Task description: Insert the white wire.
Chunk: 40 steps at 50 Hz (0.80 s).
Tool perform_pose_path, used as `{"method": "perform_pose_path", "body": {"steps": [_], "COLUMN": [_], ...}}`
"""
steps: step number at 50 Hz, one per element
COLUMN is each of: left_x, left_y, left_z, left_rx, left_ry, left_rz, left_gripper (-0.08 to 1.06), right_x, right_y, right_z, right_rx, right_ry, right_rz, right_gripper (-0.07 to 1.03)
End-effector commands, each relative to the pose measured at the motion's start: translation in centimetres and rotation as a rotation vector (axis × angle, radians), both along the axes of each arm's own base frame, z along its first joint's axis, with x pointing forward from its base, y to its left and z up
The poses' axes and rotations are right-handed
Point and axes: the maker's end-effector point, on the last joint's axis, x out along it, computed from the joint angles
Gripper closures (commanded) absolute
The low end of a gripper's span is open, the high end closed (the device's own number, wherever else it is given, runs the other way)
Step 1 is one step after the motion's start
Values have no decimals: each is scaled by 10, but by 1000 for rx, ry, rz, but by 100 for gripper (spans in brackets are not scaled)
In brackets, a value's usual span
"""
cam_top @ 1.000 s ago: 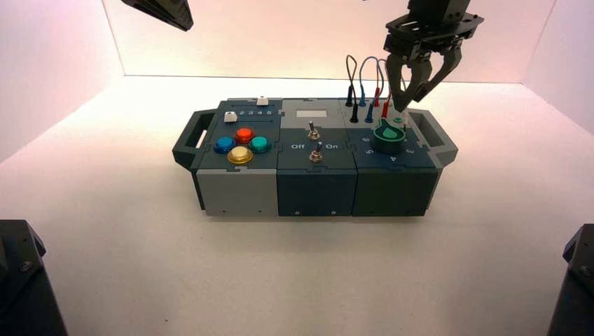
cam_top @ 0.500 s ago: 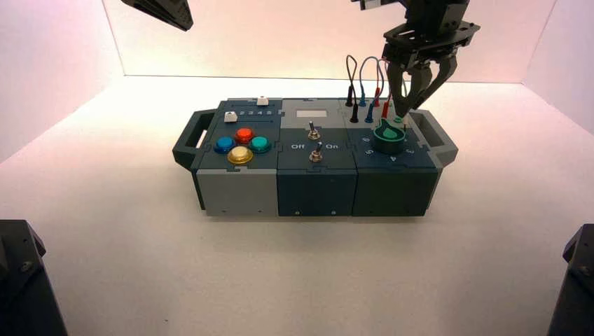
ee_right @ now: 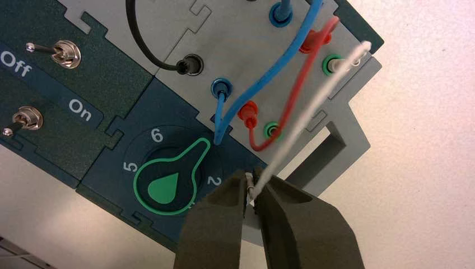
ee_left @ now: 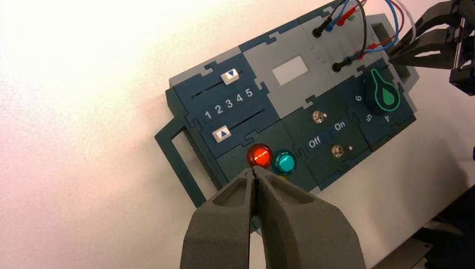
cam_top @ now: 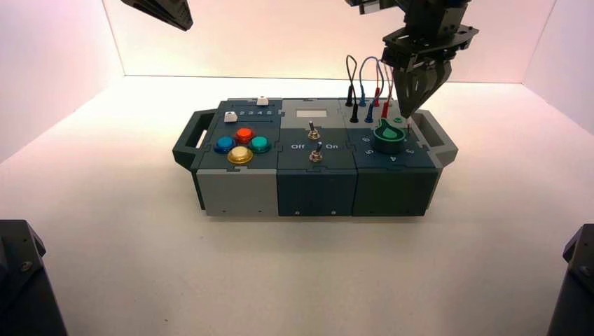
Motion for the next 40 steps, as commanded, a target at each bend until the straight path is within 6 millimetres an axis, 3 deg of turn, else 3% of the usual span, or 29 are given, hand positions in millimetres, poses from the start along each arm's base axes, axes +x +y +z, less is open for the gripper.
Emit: {"method": "perform_pose_path", "body": {"steps": [1,20,40], "left_x": [4,6,6], "left_y": [0,1,1], "left_z": [8,9,7], "left_rx": [-6,0,1], "left_ry": [-31,-57,-54], "left_rz": [0,-10,-8], "left_gripper": [101,101,101], "right_x": [7,18,19], "right_y": [5,9,10], "right_z": [11,35,30], "right_rx": [22,102,115], "right_ry": [-46,-206,-238], "right_rz": [5,-22,-22], "right_gripper": [99,99,99]}}
